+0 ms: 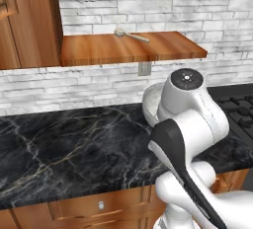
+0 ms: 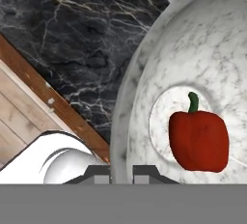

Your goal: Pick the bell pepper from the cabinet and place it in the bowl. Then pick the bowl and place it in the sink. Then turn on the sink facuet.

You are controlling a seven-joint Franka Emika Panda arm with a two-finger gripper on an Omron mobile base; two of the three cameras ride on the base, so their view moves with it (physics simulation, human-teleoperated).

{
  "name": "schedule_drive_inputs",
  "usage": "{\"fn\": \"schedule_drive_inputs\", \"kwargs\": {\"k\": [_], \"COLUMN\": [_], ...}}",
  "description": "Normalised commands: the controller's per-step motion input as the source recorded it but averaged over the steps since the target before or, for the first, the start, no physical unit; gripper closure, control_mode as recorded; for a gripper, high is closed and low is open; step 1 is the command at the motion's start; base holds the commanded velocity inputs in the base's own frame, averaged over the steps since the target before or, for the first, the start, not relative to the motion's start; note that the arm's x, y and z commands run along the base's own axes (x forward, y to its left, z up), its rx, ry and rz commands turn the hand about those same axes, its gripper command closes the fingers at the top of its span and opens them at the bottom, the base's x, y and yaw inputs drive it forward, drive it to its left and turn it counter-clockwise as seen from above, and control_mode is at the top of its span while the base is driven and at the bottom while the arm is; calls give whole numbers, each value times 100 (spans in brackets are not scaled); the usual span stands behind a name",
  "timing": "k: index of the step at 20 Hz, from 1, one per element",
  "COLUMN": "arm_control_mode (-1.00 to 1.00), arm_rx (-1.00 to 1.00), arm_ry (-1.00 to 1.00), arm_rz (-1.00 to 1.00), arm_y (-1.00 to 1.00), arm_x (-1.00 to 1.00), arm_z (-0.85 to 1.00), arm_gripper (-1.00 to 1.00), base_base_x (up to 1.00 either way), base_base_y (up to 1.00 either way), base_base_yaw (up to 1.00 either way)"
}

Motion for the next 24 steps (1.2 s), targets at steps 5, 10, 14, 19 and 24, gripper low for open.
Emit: {"fn": "schedule_drive_inputs", "kwargs": {"k": [5,10,14,19,24], "arm_control_mode": [-100,-100,-100,100,100], "arm_rx": [0,0,-3,-1,0], "arm_ry": [0,0,0,0,0], "arm_rz": [0,1,0,0,0], "arm_y": [-4,0,0,0,0], "arm_x": [-39,-20,-42,-14,0], "arm_z": [73,1,-1,0,0], "arm_gripper": [100,100,100,100,100], "base_base_x": [0,0,0,-62,-76], "base_base_y": [0,0,0,0,0], "base_base_yaw": [0,0,0,0,0]}}
